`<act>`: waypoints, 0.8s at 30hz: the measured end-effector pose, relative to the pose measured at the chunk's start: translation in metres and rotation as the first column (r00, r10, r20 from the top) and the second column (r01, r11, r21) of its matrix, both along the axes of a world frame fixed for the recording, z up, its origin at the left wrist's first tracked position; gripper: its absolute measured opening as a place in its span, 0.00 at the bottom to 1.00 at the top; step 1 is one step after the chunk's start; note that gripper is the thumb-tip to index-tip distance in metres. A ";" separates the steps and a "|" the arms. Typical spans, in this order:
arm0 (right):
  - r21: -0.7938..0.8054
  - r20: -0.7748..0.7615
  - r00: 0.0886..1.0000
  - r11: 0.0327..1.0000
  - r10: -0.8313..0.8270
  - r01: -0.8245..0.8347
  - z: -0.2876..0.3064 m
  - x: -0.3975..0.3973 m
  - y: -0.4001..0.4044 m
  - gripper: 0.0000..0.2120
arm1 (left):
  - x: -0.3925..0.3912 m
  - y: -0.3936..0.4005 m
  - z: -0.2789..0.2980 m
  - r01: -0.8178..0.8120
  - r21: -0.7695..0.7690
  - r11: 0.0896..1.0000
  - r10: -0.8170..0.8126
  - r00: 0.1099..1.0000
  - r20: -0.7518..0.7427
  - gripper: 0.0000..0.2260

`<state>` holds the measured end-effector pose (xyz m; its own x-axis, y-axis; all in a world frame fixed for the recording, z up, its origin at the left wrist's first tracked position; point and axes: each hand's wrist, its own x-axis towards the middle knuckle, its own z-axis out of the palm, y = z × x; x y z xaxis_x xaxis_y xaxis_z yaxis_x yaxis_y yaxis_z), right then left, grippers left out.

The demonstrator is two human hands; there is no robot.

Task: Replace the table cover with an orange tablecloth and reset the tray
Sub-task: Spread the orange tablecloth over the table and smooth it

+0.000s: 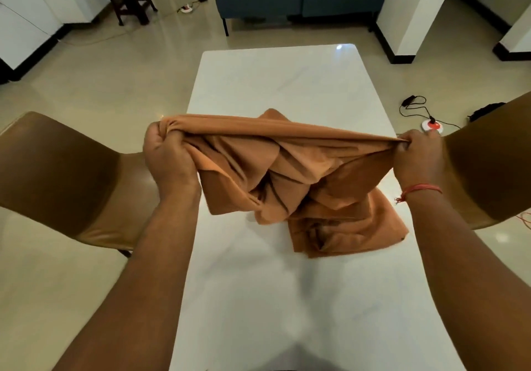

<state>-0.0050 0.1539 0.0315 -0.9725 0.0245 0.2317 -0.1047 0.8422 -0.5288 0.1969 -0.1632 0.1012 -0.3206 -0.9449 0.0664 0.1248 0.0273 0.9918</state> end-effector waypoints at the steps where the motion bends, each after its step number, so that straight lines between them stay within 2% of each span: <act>1: -0.073 -0.021 1.000 0.997 -0.011 0.010 0.007 -0.001 -0.003 0.14 | 0.001 -0.002 -0.001 -0.023 0.016 1.000 0.023 1.000 -0.007 0.10; 3: -0.337 -0.030 0.999 0.941 -0.046 0.033 0.026 0.000 -0.017 0.13 | 0.000 0.001 -0.002 -0.028 0.024 0.999 0.027 0.999 0.029 0.08; 4: -0.485 -0.031 0.999 0.875 -0.036 0.016 0.040 0.003 -0.027 0.12 | -0.001 0.003 -0.003 -0.005 0.016 1.000 0.004 0.997 0.075 0.08; 6: -0.669 -0.135 0.988 0.728 0.079 -0.149 0.071 0.018 -0.046 0.10 | -0.002 0.006 -0.006 0.104 -0.033 0.994 -0.094 0.972 0.213 0.06; 7: -0.678 -0.218 0.959 0.679 0.183 -0.284 0.087 0.029 -0.056 0.10 | -0.004 0.007 -0.007 0.172 -0.060 0.983 -0.148 0.947 0.283 0.06; 9: -0.573 -0.277 0.853 0.637 0.442 -0.516 0.113 0.050 -0.077 0.08 | -0.006 0.016 -0.008 0.318 -0.077 0.945 -0.261 0.874 0.411 0.06; 11: -0.386 -0.175 0.755 0.662 0.632 -0.643 0.123 0.060 -0.093 0.06 | -0.009 0.025 -0.013 0.432 -0.094 0.897 -0.327 0.791 0.517 0.06; 13: -0.231 -0.002 0.705 0.686 0.709 -0.690 0.116 0.061 -0.099 0.04 | -0.008 0.033 -0.016 0.503 -0.107 0.858 -0.352 0.725 0.592 0.05; 15: -0.153 0.185 0.707 0.730 0.683 -0.666 0.095 0.059 -0.095 0.05 | -0.003 0.033 -0.024 0.551 -0.062 0.832 -0.373 0.638 0.674 0.07; 17: 0.002 0.345 0.725 0.772 0.596 -0.635 0.064 0.061 -0.081 0.12 | 0.008 0.023 -0.044 0.604 0.021 0.797 -0.402 0.504 0.765 0.16; 20: 0.152 0.584 0.670 0.749 0.458 -0.645 -0.013 0.076 -0.053 0.36 | 0.031 0.010 -0.087 0.725 0.221 0.653 -0.460 0.147 0.876 0.40; 21: 0.173 0.662 0.652 0.771 0.370 -0.613 -0.043 0.085 -0.044 0.40 | 0.040 0.008 -0.101 0.730 0.307 0.610 -0.482 0.035 0.875 0.45; 22: 0.218 0.713 0.630 0.756 0.308 -0.617 -0.079 0.091 -0.033 0.40 | 0.049 0.007 -0.114 0.716 0.394 0.576 -0.505 -0.067 0.860 0.47; 24: 0.270 0.788 0.549 0.645 0.279 -0.715 -0.131 0.112 -0.020 0.35 | 0.066 0.010 -0.135 0.656 0.554 0.513 -0.540 -0.255 0.802 0.46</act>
<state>0.1074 0.1336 -0.0998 -0.6521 -0.4199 -0.6312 -0.4306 0.8904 -0.1475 0.2632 -0.1536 -0.0338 -0.5851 -0.2675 -0.7656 -0.7185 0.6087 0.3365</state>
